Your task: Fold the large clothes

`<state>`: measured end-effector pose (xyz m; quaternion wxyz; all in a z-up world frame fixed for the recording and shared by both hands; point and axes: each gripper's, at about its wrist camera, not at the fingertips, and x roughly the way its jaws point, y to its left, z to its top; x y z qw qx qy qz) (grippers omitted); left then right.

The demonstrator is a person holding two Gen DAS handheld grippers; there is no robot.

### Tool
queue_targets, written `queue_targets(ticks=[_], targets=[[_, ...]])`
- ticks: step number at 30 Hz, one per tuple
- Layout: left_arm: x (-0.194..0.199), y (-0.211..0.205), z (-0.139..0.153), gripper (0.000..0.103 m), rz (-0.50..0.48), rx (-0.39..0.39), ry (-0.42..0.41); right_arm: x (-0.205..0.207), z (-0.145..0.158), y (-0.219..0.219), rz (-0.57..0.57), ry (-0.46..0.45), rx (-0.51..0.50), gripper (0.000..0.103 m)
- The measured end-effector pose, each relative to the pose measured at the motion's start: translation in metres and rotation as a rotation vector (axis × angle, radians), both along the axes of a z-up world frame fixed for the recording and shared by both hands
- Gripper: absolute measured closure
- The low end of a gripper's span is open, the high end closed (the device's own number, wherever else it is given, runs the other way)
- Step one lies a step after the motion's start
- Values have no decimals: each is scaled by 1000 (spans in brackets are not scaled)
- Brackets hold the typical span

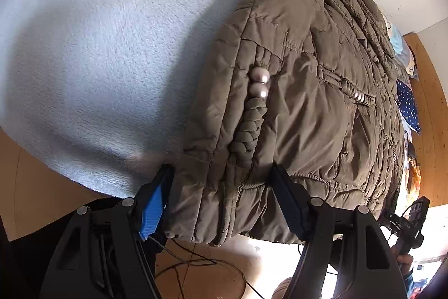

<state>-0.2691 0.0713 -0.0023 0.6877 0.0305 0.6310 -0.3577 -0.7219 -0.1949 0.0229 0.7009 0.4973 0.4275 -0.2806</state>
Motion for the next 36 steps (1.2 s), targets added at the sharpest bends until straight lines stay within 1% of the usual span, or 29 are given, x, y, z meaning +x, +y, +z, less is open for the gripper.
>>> queue_targets(ticks=[1,2,3,4,5,6,7,9,12,17,20,22,24,28,36], targets=[[-1,-1,0,34,-12,2,-9,1,-1,0,2,2,-5,51],[-2,-3,2,39,-22,-2,-14,2,0,1,5,0,-10,62],[-4,-5,4,54,-37,-17,-11,4,1,1,14,-8,-15,74],[-7,-8,7,70,-51,-35,-6,5,5,3,19,-9,-28,79],[-9,-8,11,75,-57,-44,-16,4,7,5,24,-15,-34,84],[-13,-7,17,80,-67,-48,-39,4,10,7,28,-22,-43,87],[-17,-9,22,85,-76,-53,-58,4,13,8,31,-29,-56,88],[-23,-9,36,87,-92,-75,-108,0,21,12,21,-58,-70,89],[-29,-5,53,88,-108,-114,-172,-9,35,15,-4,-143,-90,89],[-30,-6,78,88,-100,-211,-224,-12,58,23,7,-235,-146,89],[-33,-10,95,88,-113,-265,-276,-11,75,24,21,-305,-197,89],[-35,-16,102,88,-129,-274,-308,-9,84,25,35,-319,-231,89],[-39,-22,110,88,-142,-282,-348,-9,91,25,32,-355,-250,89],[-36,-27,126,88,-149,-317,-375,-9,113,27,40,-423,-321,89],[-22,-33,162,88,-149,-360,-431,-6,151,11,42,-471,-377,89]])
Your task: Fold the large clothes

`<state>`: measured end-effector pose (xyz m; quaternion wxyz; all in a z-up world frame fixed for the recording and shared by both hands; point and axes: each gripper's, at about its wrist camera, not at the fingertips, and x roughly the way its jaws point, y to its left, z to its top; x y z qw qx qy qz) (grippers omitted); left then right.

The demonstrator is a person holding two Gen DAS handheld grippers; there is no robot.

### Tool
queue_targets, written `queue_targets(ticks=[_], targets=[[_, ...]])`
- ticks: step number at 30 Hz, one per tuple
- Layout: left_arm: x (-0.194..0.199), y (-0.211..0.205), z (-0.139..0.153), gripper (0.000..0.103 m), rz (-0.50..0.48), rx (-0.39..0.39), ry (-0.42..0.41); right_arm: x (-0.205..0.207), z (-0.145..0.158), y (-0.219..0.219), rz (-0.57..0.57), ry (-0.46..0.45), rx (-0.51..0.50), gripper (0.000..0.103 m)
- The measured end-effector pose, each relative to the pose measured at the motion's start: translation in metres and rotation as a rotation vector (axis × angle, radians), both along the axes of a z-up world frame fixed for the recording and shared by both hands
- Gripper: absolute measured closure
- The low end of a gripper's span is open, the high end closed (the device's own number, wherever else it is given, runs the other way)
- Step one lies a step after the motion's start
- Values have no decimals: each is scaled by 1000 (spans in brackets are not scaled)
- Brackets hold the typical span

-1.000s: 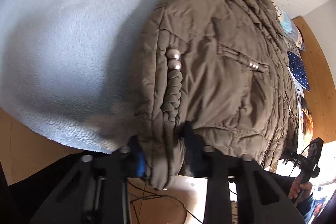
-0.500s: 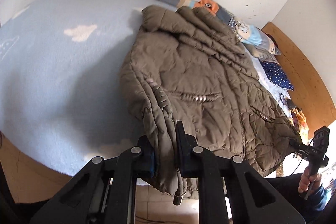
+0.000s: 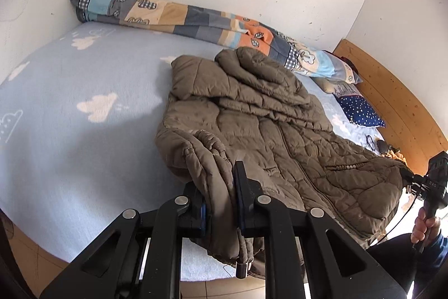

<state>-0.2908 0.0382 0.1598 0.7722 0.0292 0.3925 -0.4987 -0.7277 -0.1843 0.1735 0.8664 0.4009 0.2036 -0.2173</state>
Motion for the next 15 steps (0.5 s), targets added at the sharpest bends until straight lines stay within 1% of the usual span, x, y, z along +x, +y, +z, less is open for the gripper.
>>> queue_targets(ticks=[8,15], targets=[[9,-16,26,88,-1,-33,-47,6,30,-17,-17,-50,-33,89],[26,-37,57,87,5,-74,-69,17,60,-41,-27,-84,-64,90]])
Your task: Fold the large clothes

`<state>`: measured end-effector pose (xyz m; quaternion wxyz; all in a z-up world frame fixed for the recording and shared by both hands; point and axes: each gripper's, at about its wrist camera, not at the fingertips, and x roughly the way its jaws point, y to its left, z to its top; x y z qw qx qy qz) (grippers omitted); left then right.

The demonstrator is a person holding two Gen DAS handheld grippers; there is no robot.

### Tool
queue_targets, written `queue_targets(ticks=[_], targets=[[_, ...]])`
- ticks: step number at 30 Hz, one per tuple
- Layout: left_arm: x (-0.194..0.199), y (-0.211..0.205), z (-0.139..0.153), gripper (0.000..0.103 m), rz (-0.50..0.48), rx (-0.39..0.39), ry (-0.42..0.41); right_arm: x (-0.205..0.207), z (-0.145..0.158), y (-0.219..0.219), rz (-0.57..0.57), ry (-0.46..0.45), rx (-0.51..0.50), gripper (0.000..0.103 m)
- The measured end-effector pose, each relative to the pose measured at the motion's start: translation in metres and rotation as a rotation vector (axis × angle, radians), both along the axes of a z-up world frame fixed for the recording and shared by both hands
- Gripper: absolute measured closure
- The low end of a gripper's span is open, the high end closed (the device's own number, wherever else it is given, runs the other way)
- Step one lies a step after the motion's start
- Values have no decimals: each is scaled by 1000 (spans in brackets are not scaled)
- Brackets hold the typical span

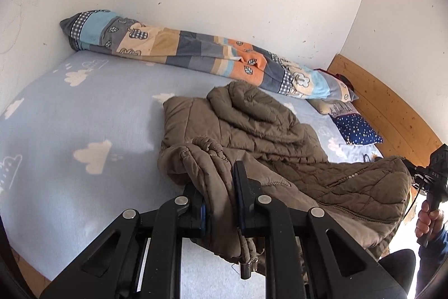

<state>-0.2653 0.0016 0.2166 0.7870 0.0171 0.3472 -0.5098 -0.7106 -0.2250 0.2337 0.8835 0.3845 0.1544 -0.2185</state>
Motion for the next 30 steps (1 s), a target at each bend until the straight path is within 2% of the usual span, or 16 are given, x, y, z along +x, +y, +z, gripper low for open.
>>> queue_targets(ticks=[12,17,25,30], targets=[[60,-65,40,87,6,-14,-35,45,51,-73,-40,-23,-46,90],[98,-103,48,87,1,-11,0,77,61,-114,-63,-5,-60,90],[161,-177,35,87,5,59,27,138,47,-188,-95,50,-65,90],[205,-228,2,87,21,117,89,179,19,-236,-112,112,-52,90]])
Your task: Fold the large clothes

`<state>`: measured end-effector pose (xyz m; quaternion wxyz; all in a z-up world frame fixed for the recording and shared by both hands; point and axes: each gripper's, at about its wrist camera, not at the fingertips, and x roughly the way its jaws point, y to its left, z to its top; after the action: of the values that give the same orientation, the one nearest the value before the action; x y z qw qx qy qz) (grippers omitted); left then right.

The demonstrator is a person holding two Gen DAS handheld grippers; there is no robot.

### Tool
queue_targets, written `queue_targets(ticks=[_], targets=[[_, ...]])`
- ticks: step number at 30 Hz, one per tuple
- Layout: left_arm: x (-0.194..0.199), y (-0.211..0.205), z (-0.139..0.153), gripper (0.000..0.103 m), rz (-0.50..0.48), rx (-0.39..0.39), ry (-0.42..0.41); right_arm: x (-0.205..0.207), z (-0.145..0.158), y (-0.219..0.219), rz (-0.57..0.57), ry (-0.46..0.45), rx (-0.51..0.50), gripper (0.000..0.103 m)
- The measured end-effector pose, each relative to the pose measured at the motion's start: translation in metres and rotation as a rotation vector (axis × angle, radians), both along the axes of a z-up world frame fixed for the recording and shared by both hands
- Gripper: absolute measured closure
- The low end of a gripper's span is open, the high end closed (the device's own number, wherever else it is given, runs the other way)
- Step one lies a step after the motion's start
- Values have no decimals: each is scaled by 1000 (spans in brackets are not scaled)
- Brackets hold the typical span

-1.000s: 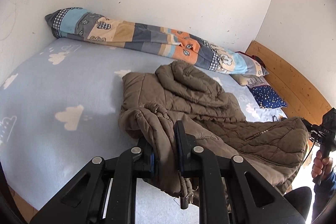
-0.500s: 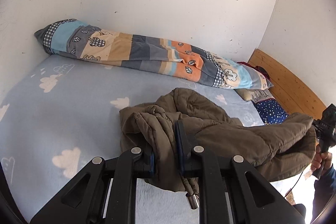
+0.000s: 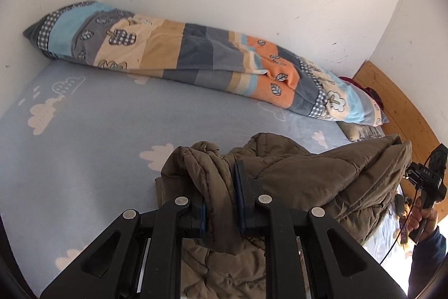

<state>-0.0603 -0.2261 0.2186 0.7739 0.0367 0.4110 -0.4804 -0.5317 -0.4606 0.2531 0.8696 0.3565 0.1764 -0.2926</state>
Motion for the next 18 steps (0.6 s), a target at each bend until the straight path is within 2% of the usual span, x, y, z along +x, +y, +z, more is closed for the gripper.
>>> queue_targets(ticks=[9,15,18], targets=[[48,-66,-76,86,32,118,94,59,-79,-80,-30,127,92,89],[70,-77,-108,84,58,111,223,79,-129,-112,-54,178,175,89],[82,-79,-116,84,68,98,321,84,-146,-121,-61,190,227,89]])
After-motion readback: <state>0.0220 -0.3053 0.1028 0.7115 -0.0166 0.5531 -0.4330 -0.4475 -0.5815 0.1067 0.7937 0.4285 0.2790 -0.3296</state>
